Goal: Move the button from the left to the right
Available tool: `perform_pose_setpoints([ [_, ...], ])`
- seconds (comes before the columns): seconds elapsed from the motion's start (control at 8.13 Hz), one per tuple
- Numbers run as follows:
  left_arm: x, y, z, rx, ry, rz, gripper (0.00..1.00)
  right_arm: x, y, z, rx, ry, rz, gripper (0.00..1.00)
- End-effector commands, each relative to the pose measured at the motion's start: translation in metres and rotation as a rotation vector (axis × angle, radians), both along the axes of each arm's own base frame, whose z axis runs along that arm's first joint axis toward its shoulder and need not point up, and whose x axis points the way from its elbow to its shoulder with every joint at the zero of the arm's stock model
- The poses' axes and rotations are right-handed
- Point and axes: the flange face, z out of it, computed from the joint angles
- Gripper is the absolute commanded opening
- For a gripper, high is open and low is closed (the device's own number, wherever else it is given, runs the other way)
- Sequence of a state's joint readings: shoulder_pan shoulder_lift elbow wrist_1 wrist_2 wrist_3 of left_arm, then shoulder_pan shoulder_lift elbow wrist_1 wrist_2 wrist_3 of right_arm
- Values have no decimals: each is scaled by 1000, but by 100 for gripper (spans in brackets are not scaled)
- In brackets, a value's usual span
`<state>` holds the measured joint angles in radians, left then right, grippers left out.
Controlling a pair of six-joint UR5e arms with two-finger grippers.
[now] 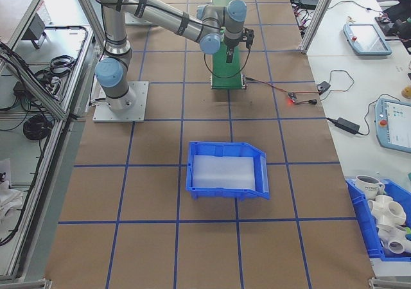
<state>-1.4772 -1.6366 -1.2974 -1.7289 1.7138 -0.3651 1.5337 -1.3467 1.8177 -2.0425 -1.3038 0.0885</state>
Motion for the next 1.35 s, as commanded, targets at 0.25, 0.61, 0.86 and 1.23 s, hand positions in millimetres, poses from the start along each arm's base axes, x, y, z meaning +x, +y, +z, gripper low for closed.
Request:
perform_pose_setpoints([
  [0.25, -1, 1, 1, -1, 2, -2, 100, 48, 13, 3, 57, 4, -158, 96],
  [0.61, -1, 3, 1, -1, 0, -2, 100, 73, 18, -2, 73, 17, -180, 94],
  [0.86, -1, 3, 3, -6, 0, -2, 100, 70, 14, -15, 90, 50, -181, 94],
  [1.23, -1, 2, 4, -9, 0, -2, 100, 56, 13, -40, 117, 197, -156, 88],
])
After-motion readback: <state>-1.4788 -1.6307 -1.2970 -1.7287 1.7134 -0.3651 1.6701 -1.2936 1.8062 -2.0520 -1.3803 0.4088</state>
